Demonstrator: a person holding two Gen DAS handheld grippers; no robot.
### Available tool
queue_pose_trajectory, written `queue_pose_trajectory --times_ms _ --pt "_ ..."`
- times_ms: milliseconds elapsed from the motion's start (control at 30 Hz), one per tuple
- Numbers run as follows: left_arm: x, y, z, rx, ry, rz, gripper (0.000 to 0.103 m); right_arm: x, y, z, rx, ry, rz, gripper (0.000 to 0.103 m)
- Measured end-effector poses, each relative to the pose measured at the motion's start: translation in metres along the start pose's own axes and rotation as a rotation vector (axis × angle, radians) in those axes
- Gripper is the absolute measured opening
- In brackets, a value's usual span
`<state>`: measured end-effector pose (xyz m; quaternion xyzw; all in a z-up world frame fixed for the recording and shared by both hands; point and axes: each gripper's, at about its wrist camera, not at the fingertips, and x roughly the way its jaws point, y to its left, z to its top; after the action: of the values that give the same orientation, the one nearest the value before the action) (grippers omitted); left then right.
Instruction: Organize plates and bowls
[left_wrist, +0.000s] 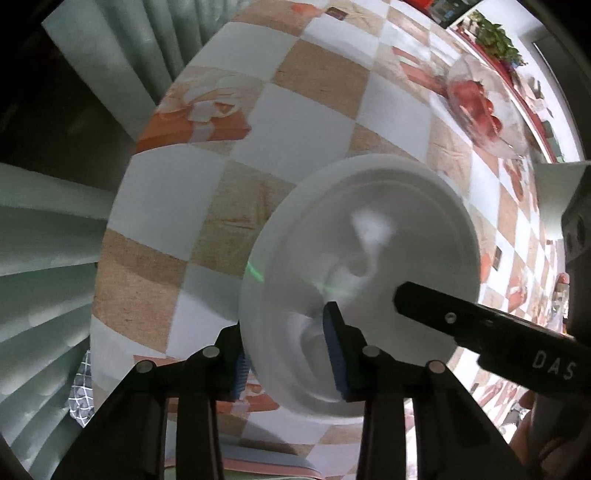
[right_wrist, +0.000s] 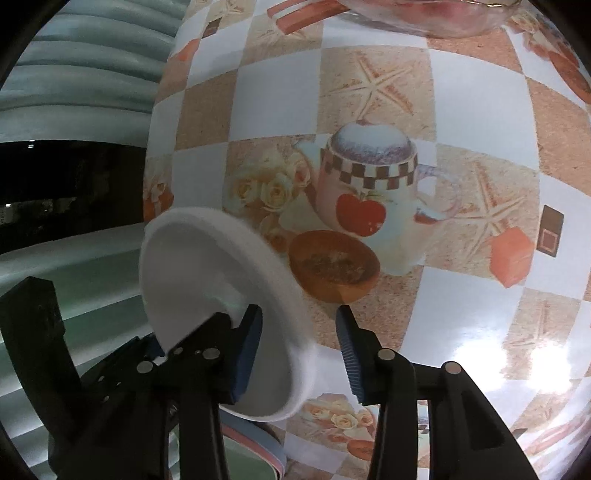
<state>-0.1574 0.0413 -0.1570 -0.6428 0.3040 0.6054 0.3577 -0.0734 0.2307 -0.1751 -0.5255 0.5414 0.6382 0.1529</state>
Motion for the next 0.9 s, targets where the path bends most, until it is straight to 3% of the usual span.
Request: queue_pose_trajectory --times_ms 100,367,733,900 --pt "-0.002 -0.010 -0.003 0.033 -0.021 0.042 0.039 -0.003 0.004 -0.002 -0.012 -0.012 -0.008 0.039" --pt "-0.012 -0.032 -0.017 0.056 -0.061 0.060 0.039 -0.018 0.006 -0.008 -0.052 -0.042 -0.033 0.039" --pt "0.009 -0.039 -0.026 0.045 -0.019 0.042 0.046 -0.006 -0.008 -0.018 -0.038 -0.027 -0.047 0.039" --pt "0.008 -0.039 -0.023 0.036 -0.051 0.043 0.049 -0.011 -0.011 -0.012 -0.056 -0.051 -0.063 0.039"
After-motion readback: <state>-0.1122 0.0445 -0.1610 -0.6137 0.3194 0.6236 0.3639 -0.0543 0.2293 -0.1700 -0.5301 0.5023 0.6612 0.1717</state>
